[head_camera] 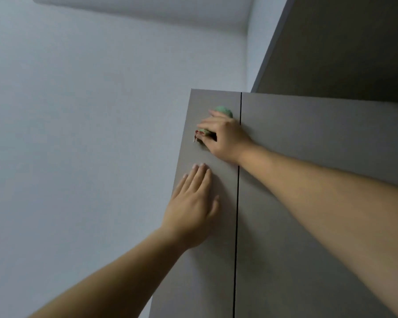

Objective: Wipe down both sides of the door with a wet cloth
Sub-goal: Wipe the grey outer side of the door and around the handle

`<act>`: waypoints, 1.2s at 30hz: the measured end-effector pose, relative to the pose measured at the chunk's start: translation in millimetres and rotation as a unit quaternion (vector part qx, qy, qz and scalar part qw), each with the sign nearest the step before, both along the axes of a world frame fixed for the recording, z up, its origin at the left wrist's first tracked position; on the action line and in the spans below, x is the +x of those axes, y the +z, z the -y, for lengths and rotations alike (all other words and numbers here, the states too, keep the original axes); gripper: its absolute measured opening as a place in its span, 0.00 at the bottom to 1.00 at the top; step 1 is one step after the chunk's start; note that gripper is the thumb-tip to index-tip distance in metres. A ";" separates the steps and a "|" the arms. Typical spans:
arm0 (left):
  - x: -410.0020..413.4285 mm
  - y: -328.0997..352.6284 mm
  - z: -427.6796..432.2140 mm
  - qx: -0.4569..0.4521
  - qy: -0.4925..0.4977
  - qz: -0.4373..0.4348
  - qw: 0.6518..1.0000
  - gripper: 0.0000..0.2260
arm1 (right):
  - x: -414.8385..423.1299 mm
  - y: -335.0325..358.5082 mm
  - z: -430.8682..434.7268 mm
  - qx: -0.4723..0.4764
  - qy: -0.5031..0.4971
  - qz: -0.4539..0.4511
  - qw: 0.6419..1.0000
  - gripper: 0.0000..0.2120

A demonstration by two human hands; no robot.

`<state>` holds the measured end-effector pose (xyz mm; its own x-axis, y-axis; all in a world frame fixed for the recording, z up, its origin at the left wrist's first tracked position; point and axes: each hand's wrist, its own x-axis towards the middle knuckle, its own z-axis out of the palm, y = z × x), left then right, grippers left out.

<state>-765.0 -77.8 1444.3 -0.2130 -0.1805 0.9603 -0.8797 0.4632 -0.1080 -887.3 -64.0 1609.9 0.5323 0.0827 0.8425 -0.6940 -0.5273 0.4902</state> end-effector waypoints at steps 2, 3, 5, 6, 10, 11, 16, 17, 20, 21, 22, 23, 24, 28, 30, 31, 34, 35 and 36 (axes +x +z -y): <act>7.5 -2.6 8.3 -0.012 0.031 0.031 0.999 0.32 | 8.9 17.0 8.4 -0.005 -0.056 -0.027 0.998 0.21; 11.0 -2.8 11.5 -0.016 0.043 0.044 0.998 0.32 | 11.9 25.1 12.4 0.007 -0.101 -0.034 0.994 0.25; 16.3 -2.7 15.5 -0.021 0.057 0.064 0.996 0.33 | 12.5 34.3 16.5 0.050 -0.190 -0.035 0.980 0.31; 17.7 -2.7 16.5 -0.023 0.058 0.067 0.996 0.34 | 11.0 35.5 17.9 0.067 -0.214 -0.036 0.974 0.32; 14.9 -4.2 18.0 -0.034 0.061 0.057 0.996 0.34 | -3.3 20.3 24.3 0.056 -0.230 -0.081 0.968 0.35; 13.0 -4.9 18.3 -0.035 0.061 0.052 0.996 0.34 | -7.9 17.7 25.7 0.045 -0.238 -0.105 0.965 0.36; 9.7 -6.8 19.5 -0.040 0.053 0.043 0.997 0.34 | -3.1 73.1 14.3 0.068 -0.283 -0.020 0.957 0.34; 9.7 -7.0 19.8 -0.039 0.050 0.044 0.997 0.34 | 2.7 83.4 11.5 0.078 -0.282 0.011 0.956 0.34; 10.7 -6.7 20.5 -0.039 0.054 0.049 0.997 0.34 | 14.8 69.7 18.0 0.080 -0.267 -0.030 0.960 0.36; 10.2 -6.7 21.1 -0.039 0.055 0.050 0.996 0.34 | 12.1 54.6 22.8 0.074 -0.261 -0.073 0.960 0.38; 10.2 -6.7 21.9 -0.041 0.056 0.048 0.996 0.35 | 7.7 42.4 28.1 0.063 -0.261 -0.112 0.957 0.39; 9.9 -7.0 22.5 -0.041 0.057 0.049 0.996 0.35 | 3.5 38.9 31.5 0.052 -0.269 -0.136 0.952 0.38; 9.6 -7.4 23.3 -0.041 0.058 0.049 0.996 0.35 | 2.9 45.0 31.2 0.041 -0.275 -0.138 0.951 0.37; 7.3 -7.6 27.6 -0.055 0.060 0.038 0.996 0.36 | 25.6 88.5 16.1 0.084 -0.272 0.018 0.958 0.33; 7.1 -7.3 28.1 -0.046 0.055 0.046 0.996 0.36 | 34.9 74.9 20.6 0.073 -0.261 -0.015 0.962 0.33; 7.7 -6.8 28.0 -0.043 0.057 0.049 0.996 0.37 | 33.4 60.8 25.8 0.061 -0.254 -0.064 0.963 0.34; 8.3 -5.5 26.9 -0.044 0.068 0.053 0.995 0.37 | 18.7 51.0 33.6 0.034 -0.256 -0.135 0.957 0.35; 7.3 -5.5 26.4 -0.043 0.070 0.055 0.995 0.37 | 18.5 62.9 30.1 0.042 -0.259 -0.104 0.959 0.34; 5.8 -5.4 26.2 -0.044 0.070 0.053 0.995 0.37 | 20.5 75.1 25.0 0.058 -0.266 -0.056 0.960 0.33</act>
<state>-759.2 -104.0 1438.9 -0.2935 -0.1312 0.9469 -0.9161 0.3217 -0.2394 -866.8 -89.1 1685.0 0.5606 -0.3179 0.7646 -0.8270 -0.1676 0.5366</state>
